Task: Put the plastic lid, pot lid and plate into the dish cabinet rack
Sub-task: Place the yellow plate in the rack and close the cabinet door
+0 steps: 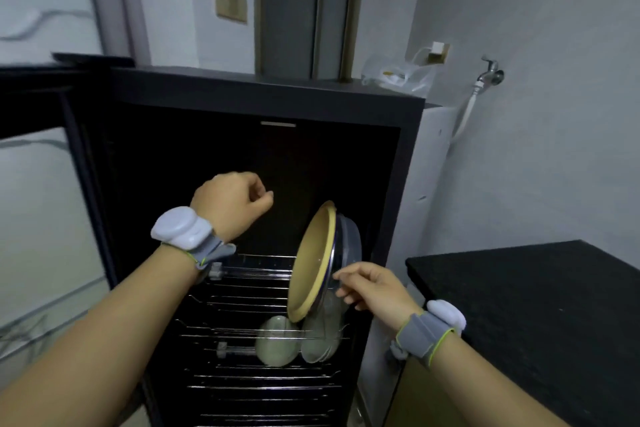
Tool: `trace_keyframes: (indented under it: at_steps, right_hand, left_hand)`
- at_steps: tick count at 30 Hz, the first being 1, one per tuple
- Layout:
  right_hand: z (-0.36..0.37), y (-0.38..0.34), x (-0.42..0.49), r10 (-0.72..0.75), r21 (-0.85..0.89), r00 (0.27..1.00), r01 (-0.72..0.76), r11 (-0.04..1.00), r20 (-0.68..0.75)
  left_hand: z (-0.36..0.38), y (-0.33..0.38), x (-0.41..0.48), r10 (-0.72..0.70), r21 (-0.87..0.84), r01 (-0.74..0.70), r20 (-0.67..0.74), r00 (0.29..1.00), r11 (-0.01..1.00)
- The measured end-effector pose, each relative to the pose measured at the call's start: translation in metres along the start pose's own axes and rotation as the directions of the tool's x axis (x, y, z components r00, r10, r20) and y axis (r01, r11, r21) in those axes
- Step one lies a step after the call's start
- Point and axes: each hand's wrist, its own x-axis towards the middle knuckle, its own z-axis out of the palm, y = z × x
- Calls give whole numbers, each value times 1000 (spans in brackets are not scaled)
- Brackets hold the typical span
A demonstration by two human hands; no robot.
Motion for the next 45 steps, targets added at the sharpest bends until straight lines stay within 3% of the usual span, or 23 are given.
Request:
trace_keyframes:
  at_steps: [5,12,18,22,29,38,45]
  right_hand:
    - [11,-10,-20,-74,-15,996,75,997,51]
    - [22,-14,-46,-97,-114,982,116,987,164]
    - [15,-24,-55,-51,-145,988,72,987,143]
    - [13,-33,-60,-59,-132,992,73,988,109]
    - [18,-41,-81,-82,-96,990,93,991,115]
    - [28,-49,-107,-128,-22,988,130,991,80]
    - [40,-62,-139,-190,-26,968,197,980,164]
  left_hand:
    - [-65,-14,-4,19,244,30,-196,980,969]
    - [-136,-40,-6,44,370,146,-460,887,917]
    - [-150,-32,-11,180,590,177,-496,849,787]
    - [-173,-24,-15,119,572,258,-539,834,779]
    - [-189,-15,-31,-80,602,324,-395,915,730]
    - [-204,-6,-38,-143,661,223,-174,974,716]
    - [-229,15,-46,-265,582,119,173,949,805]
